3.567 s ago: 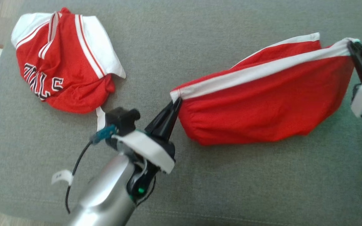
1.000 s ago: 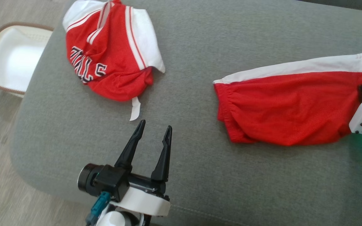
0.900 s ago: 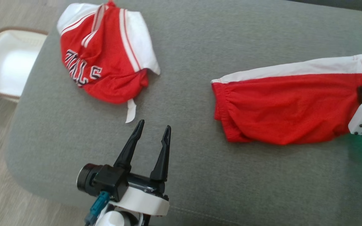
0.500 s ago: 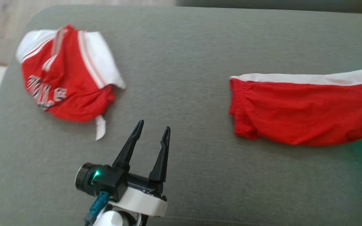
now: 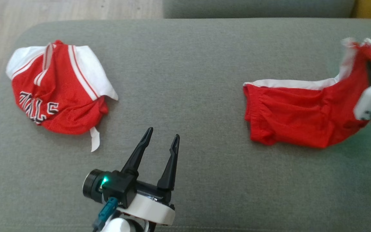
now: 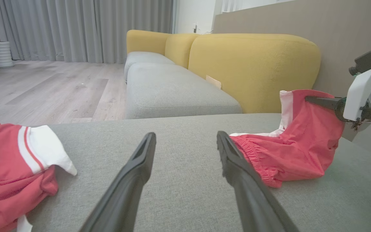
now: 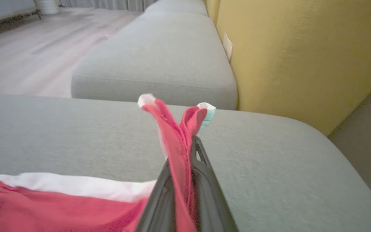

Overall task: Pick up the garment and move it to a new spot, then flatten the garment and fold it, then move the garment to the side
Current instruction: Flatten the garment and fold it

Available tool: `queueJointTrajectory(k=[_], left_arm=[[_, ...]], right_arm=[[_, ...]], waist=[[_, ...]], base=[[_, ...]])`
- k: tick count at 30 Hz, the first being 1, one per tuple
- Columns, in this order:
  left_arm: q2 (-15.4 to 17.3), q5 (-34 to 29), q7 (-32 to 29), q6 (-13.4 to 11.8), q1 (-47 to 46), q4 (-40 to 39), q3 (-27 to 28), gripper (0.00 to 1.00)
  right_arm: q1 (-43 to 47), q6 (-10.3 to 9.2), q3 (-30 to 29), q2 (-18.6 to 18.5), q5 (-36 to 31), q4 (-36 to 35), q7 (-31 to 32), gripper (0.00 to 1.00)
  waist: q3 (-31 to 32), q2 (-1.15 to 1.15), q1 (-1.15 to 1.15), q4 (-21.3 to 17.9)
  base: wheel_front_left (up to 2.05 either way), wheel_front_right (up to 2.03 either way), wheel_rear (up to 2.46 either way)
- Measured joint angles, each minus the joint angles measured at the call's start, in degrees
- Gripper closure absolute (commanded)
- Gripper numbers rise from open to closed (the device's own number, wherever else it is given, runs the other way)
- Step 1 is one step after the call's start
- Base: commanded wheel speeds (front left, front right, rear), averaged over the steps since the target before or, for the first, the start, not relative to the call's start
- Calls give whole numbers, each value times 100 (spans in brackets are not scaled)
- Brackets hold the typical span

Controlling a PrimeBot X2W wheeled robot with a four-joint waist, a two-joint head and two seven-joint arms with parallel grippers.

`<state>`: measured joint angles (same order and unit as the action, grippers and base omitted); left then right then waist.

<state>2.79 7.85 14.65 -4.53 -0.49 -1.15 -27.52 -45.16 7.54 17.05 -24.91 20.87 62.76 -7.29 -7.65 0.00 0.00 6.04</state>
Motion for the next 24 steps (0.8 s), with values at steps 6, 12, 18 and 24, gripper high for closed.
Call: queueJointTrajectory(k=[6,12,18,24], left_arm=[[3,40,0,-54,25,59,-5,0],[5,45,0,-56,66,114,-19,0],[7,98,0,-59,129,144,-71,0],[8,159,0,-101,134,154,-112,0]], right_arm=[[216,0,8,433,15,-537,-38,100],[683,0,-51,1015,-254,-1004,90,100],[1070,0,-353,1491,-808,-1495,324,100],[1782,0,-520,1947,-1134,-2161,664,0]], waist=[[135,0,0,226],[226,0,0,464],[245,0,0,658],[293,0,0,748]], base=[[0,0,0],[0,0,0],[0,0,0],[0,0,0]])
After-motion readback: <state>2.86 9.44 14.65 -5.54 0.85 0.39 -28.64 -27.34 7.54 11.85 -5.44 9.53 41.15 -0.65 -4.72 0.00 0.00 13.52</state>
